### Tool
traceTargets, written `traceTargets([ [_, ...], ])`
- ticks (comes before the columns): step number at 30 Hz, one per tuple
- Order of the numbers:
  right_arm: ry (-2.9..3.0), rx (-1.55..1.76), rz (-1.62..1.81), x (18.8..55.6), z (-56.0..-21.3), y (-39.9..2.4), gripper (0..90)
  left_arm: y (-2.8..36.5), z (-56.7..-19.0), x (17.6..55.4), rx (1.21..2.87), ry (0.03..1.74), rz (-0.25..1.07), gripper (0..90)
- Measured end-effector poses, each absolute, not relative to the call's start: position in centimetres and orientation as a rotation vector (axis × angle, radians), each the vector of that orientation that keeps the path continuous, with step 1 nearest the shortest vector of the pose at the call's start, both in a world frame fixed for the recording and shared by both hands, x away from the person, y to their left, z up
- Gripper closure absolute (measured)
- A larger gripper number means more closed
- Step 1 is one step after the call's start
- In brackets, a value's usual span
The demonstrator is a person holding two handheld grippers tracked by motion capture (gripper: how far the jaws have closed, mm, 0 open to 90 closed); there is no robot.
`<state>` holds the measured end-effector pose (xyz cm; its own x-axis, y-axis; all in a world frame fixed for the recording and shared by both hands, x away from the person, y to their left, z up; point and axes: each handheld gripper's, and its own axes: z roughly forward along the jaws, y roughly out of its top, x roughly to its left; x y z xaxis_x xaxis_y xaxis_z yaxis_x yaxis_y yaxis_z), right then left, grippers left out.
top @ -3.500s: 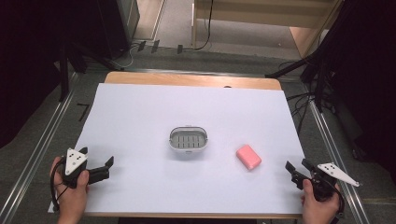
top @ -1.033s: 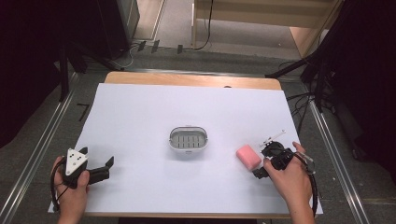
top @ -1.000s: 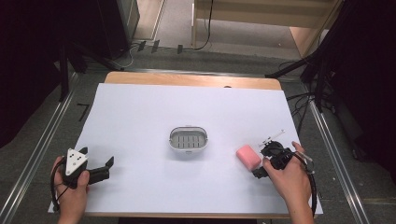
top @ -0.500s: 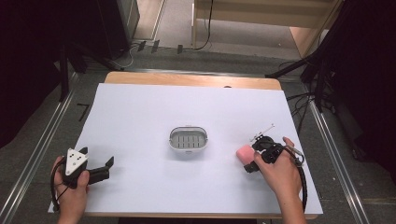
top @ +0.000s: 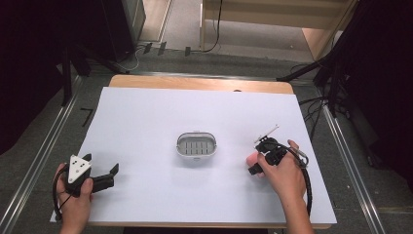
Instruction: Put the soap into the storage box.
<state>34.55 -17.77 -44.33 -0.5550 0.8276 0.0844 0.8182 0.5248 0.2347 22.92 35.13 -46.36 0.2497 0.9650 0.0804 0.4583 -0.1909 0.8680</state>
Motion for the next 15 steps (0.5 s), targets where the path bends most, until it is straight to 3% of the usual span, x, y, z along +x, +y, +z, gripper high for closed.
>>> traceTargets([
  [7, 2.694, 1.490, 0.362, 35.05, -44.41, -17.38, 17.5, 35.14, -46.36, 22.91, 1.777, 1.309, 0.858, 3.6],
  [12, 2.694, 1.502, 0.324, 35.38, -44.92, -17.41, 28.1, 35.14, -46.37, 22.91, 1.777, 1.308, 0.858, 3.6],
  [15, 2.697, 1.509, 0.327, 35.40, -44.98, -17.46, 29.0, 35.15, -46.36, 22.91, 1.777, 1.308, 0.857, 3.6],
])
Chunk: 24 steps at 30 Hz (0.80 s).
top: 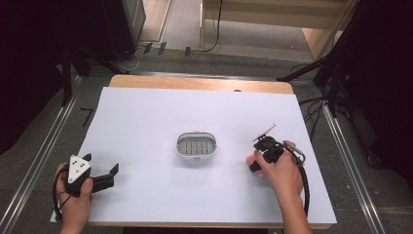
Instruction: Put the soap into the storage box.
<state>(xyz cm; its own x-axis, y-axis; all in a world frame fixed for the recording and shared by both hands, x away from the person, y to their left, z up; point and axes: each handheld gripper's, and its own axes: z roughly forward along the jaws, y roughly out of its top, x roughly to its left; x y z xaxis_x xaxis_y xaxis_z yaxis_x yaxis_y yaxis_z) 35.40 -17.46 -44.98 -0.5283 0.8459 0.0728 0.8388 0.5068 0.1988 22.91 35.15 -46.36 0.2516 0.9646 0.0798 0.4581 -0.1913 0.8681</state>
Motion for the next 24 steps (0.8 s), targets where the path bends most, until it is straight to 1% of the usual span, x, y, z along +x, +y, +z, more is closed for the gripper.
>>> traceTargets([
  [4, 2.699, 1.485, 0.323, 35.3, -44.9, -17.4, 34.5, 35.1, -46.4, 22.9, 1.776, 1.309, 0.858, 3.6],
  [5, 2.706, 1.457, 0.317, 35.3, -44.9, -17.3, 38.2, 35.1, -46.4, 22.9, 1.776, 1.309, 0.858, 3.7],
  [13, 2.724, 1.430, 0.320, 35.6, -44.5, -17.3, 38.6, 35.1, -46.4, 22.9, 1.776, 1.310, 0.859, 3.6],
  [24, 2.796, 1.280, 0.404, 35.7, -42.2, -16.2, 38.6, 35.1, -46.4, 22.9, 1.777, 1.309, 0.860, 3.6],
])
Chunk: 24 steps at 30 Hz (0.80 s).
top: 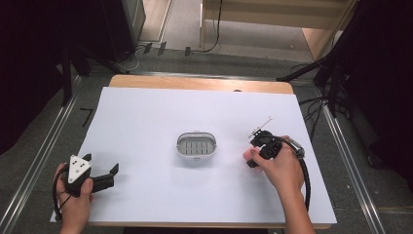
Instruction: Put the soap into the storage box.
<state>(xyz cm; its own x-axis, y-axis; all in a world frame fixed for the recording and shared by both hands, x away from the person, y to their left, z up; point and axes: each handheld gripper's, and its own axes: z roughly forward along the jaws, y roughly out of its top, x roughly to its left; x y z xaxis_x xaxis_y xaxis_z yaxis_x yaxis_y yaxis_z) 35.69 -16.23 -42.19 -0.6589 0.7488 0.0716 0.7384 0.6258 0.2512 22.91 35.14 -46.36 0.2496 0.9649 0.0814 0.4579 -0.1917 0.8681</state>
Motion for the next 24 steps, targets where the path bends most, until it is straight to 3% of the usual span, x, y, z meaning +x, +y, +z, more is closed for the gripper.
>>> traceTargets([
  [24, 2.944, 0.841, 0.417, 36.6, -39.8, -11.5, 38.6, 35.2, -46.4, 22.9, 1.774, 1.307, 0.856, 3.6],
])
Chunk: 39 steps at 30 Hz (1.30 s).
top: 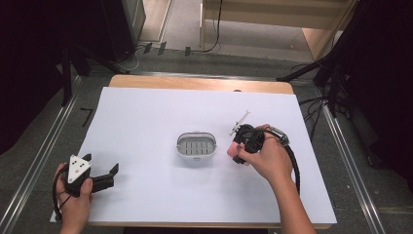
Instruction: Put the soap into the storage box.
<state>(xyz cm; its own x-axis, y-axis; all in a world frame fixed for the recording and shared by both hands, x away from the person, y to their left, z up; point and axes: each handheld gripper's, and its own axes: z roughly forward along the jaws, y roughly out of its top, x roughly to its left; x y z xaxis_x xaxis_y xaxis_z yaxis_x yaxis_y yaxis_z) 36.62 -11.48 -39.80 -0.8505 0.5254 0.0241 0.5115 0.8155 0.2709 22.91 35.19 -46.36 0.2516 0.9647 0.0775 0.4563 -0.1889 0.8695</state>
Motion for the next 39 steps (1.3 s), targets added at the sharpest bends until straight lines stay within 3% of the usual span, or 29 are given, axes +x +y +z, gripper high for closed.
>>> traceTargets([
  [39, 3.009, 0.435, 0.496, 37.8, -37.3, -6.7, 38.6, 35.2, -46.4, 22.9, 1.774, 1.306, 0.855, 3.6],
])
